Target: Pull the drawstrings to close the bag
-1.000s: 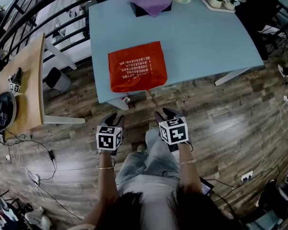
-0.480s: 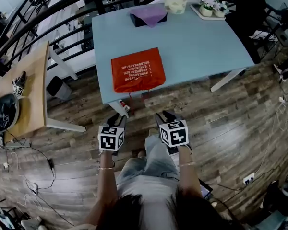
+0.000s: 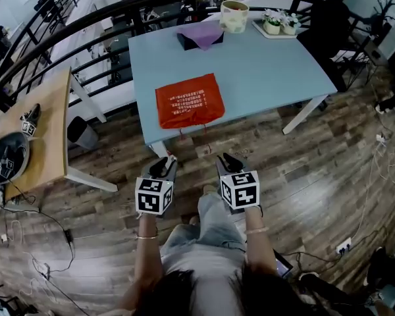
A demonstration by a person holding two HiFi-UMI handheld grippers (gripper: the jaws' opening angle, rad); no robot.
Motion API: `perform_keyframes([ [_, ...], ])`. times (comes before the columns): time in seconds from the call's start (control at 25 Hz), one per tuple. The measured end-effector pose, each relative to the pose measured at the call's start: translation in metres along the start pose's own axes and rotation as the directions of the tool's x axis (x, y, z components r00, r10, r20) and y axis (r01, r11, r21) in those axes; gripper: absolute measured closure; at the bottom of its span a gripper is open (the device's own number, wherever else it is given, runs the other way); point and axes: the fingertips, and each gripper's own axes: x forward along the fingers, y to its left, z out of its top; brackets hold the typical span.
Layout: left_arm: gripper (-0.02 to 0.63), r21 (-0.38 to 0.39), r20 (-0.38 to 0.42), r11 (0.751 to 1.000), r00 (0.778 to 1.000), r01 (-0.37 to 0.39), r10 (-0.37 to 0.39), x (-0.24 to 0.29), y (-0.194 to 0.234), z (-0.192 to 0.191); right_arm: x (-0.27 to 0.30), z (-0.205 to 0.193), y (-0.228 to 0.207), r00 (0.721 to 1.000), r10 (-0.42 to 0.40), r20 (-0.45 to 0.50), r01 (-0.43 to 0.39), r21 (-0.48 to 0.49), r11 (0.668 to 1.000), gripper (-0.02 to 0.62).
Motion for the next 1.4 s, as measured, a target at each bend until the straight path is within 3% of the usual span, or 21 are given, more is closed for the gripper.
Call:
perform_keyframes([
  [0.2,0.528,0.029,0.053,1.000,0.999,0.008,-0.010,-0.018,-0.014,0.008,-0.022,0.013,0.011,0.998,-0.012,0.062,0.015,-0.037,0.999,0.506],
  [0.76,0.561,0.070,0.170,0.997,0.985,-0.019,0.007,-0.050,-0.035,0.050,-0.057,0.063,0.011,0.977,-0.017,0.214,0.031,-0.066,0.997,0.557],
  [1.4,0.574,0.019,0.225,0.994,0.970,-0.104,0.097,-0.090,-0.109,0.069,-0.128,0.070,-0.001,0.967,0.085,0.242,-0.039,-0.188,0.981,0.569],
])
